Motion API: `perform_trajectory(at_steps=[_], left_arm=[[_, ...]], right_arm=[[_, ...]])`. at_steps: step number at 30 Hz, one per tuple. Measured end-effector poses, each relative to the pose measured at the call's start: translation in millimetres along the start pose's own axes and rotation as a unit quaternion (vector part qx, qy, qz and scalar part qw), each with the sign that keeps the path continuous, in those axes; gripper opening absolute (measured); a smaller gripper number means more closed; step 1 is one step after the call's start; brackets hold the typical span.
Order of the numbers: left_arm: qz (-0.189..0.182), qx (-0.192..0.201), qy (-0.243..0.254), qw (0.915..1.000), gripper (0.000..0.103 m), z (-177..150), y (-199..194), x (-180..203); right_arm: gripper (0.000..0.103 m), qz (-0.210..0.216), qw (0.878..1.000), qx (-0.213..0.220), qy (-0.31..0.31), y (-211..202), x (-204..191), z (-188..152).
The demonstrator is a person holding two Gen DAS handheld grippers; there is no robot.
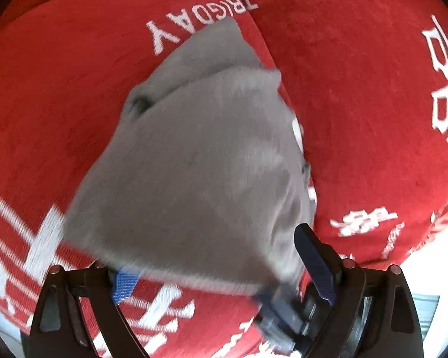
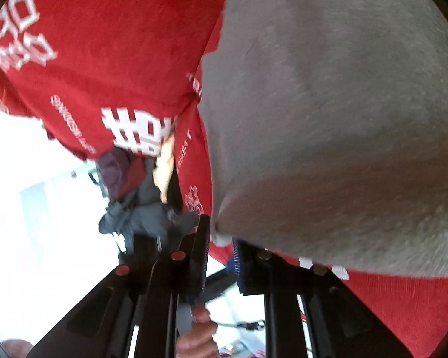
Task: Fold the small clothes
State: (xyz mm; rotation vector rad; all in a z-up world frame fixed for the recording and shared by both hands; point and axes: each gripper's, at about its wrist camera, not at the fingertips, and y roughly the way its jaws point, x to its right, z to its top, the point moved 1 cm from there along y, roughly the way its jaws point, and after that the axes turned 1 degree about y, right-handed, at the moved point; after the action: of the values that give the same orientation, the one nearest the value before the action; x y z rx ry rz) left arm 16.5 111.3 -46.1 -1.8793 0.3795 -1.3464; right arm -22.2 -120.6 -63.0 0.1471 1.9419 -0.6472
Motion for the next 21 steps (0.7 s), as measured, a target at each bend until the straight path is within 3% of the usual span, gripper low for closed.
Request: perform_trajectory(at_steps=[5,7,8,10,12,13,14,15,17,19,21], left_arm=[[0.067,0.048,0.024,0.9963,0.091,16,2,11],[0.095,0.058,0.039,0.9931,0.068,19,3,16],[0.109,0.058,0.047,0.9912,0.062,20,5,17],[0.147,0.059,0.072,0.9848,0.022,24,11,22],[0.167,0.062,0.108,0.978,0.017,26,10,25],[0.181,0.068,0.136,0.9718,0.011,24,8,30],[0.196,0.071,0.169,0.9633,0.011,21,10,38],[0.222,0.079,0.222,0.946,0.011,15,12,51],[0.254,0.092,0.3,0.9149,0.011,3,16,69],[0.278,0.107,0.376,0.8774,0.011,-13,17,84],[0.285,0.115,0.428,0.8497,0.011,-24,17,94]], right_arm=[[0.016,-0.045,0.998,-0.029,-0.019,10,4,-12],[0.017,-0.058,0.997,-0.04,-0.024,10,6,-15],[0.019,-0.066,0.996,-0.048,-0.032,8,4,-18],[0.02,-0.083,0.994,-0.054,-0.045,1,1,-19],[0.022,-0.109,0.99,-0.055,-0.066,-11,-8,-18],[0.029,-0.124,0.988,-0.054,-0.076,-17,-12,-15],[0.053,-0.14,0.985,-0.049,-0.09,-26,-18,-11],[0.072,-0.15,0.983,-0.044,-0.099,-32,-24,-7],[0.076,-0.164,0.979,-0.034,-0.115,-45,-34,5],[0.077,-0.177,0.975,-0.03,-0.129,-52,-47,23],[0.081,-0.202,0.968,-0.035,-0.147,-50,-63,45]])
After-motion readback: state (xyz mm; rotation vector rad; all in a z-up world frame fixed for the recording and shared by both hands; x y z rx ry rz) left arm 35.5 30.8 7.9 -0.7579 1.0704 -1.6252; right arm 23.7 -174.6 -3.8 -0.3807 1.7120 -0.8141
